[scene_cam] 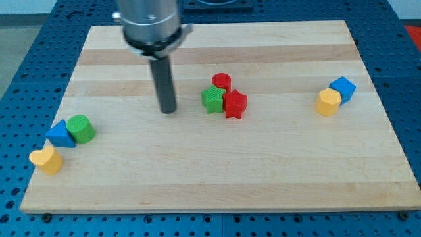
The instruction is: Separate the green circle and blue triangle
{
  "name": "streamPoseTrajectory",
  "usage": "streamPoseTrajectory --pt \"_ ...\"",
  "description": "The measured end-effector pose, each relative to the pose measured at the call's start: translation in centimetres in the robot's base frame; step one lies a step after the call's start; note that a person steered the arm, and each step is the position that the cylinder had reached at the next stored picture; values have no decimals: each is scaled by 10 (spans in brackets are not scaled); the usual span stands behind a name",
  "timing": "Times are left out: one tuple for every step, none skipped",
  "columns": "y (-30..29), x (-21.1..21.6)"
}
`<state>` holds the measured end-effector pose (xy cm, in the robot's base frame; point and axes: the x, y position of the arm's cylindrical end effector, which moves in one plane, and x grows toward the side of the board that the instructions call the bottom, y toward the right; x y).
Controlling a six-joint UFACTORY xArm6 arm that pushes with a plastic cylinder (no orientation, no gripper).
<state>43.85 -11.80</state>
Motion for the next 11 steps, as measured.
streamPoseTrajectory --pt "-78 0" --pt "-141 0" --pt "-186 12" --pt "-186 22" --pt "-185 32" --pt "-183 40" --pt "-171 47" --pt "-141 51" --pt "-105 51" --pt "-67 51" --pt "-38 51"
